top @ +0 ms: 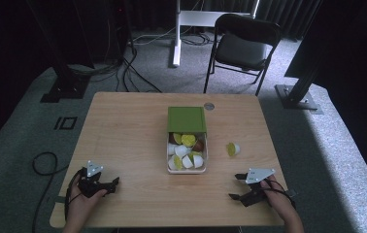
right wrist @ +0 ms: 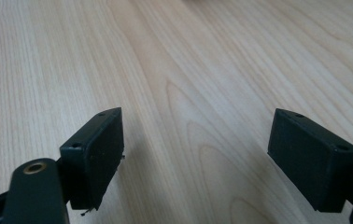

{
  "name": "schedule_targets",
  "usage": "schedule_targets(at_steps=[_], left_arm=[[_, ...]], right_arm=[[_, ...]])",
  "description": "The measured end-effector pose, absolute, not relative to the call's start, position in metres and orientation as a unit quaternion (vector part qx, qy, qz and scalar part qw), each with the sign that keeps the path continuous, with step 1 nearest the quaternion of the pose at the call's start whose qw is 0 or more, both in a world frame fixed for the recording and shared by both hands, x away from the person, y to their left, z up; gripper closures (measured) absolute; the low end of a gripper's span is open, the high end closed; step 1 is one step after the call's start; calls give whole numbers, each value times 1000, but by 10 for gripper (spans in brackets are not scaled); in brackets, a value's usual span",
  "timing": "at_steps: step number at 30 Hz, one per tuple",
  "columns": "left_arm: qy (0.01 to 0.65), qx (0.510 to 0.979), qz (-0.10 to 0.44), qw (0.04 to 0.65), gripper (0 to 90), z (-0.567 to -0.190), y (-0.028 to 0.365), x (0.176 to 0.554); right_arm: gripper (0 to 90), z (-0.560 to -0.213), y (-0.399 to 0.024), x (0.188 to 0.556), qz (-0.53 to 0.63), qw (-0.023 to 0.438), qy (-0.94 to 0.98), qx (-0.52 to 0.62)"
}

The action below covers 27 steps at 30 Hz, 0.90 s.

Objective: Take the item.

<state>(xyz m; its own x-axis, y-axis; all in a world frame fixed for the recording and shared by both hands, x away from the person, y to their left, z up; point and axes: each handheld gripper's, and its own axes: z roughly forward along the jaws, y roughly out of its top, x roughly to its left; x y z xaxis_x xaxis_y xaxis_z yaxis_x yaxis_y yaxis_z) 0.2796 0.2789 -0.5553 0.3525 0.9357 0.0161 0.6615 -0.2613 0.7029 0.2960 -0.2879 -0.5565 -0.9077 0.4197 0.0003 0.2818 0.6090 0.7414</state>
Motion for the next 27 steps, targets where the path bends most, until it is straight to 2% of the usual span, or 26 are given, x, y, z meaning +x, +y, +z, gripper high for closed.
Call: schedule_targets(at_steps=[13,14,15,27], left_arm=[[524,762,222,308,95,-555,279,280],[524,762,222,308,95,-555,279,280],[524,762,222,308,95,-555,279,280],[524,762,222,308,95,-555,279,280]], right_arm=[[181,-560,-291,294,392,79,898,184],[172,-560,-292,293,391,82,897,187],[122,-561,-292,291,387,79,901,181],[121,-561,-292,290,387,80,901,179]])
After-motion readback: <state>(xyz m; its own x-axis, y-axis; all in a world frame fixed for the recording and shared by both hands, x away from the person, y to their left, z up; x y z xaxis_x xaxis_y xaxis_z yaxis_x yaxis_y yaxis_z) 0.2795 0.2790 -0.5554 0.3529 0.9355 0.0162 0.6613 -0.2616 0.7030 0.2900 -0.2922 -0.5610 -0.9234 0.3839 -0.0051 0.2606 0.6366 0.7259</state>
